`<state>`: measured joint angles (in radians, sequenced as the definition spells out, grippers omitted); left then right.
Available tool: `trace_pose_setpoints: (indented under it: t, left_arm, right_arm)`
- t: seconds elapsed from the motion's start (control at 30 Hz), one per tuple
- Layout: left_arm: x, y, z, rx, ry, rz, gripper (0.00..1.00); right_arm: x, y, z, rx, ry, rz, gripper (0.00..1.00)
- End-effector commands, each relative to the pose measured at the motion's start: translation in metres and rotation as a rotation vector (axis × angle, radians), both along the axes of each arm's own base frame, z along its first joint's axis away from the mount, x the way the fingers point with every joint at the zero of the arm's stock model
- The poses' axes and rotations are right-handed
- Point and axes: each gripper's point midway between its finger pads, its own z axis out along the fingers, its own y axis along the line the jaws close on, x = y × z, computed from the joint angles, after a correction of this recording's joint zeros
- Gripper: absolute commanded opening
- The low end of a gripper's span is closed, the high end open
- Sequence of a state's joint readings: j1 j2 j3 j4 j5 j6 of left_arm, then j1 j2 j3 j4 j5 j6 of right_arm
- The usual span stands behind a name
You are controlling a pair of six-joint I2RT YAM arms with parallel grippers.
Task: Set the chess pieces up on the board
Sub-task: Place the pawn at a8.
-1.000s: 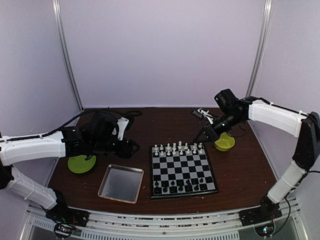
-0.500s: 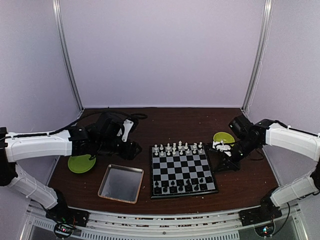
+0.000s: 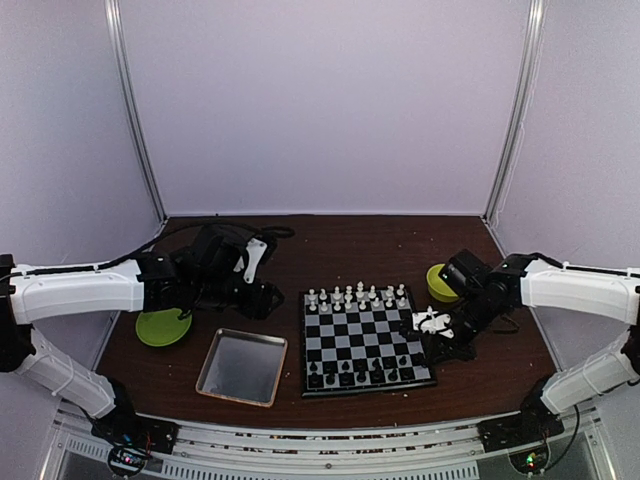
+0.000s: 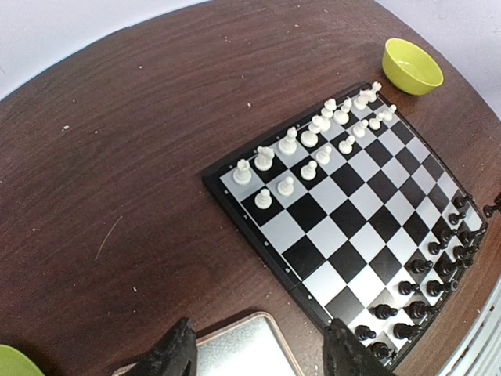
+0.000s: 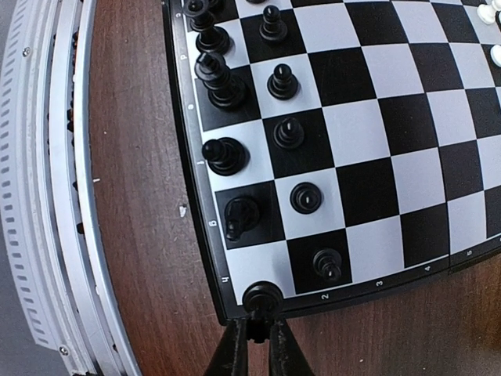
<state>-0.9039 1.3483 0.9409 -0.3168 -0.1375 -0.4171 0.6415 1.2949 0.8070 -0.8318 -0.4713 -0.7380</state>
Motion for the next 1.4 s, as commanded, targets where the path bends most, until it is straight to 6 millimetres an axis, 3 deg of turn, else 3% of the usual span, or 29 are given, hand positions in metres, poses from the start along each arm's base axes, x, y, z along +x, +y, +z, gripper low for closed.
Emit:
trace_pose_setpoints:
  t: [0.0, 0.67, 1.37]
  left_arm:
    - [0.005, -0.003, 0.009, -0.016, -0.014, 0.000, 0.56]
    - [0.006, -0.009, 0.001, -0.015, 0.005, -0.014, 0.56]
    - [0.004, -0.010, -0.006, -0.023, 0.019, -0.013, 0.55]
  right_arm:
    - [0.006, -0.001, -0.007, -0.028, -0.035, 0.006, 0.08]
    - [-0.002, 0.000, -0.024, -0.088, 0.019, 0.057, 0.09]
    - [-0.005, 0.006, -0.029, -0.105, 0.024, 0.071, 0.12]
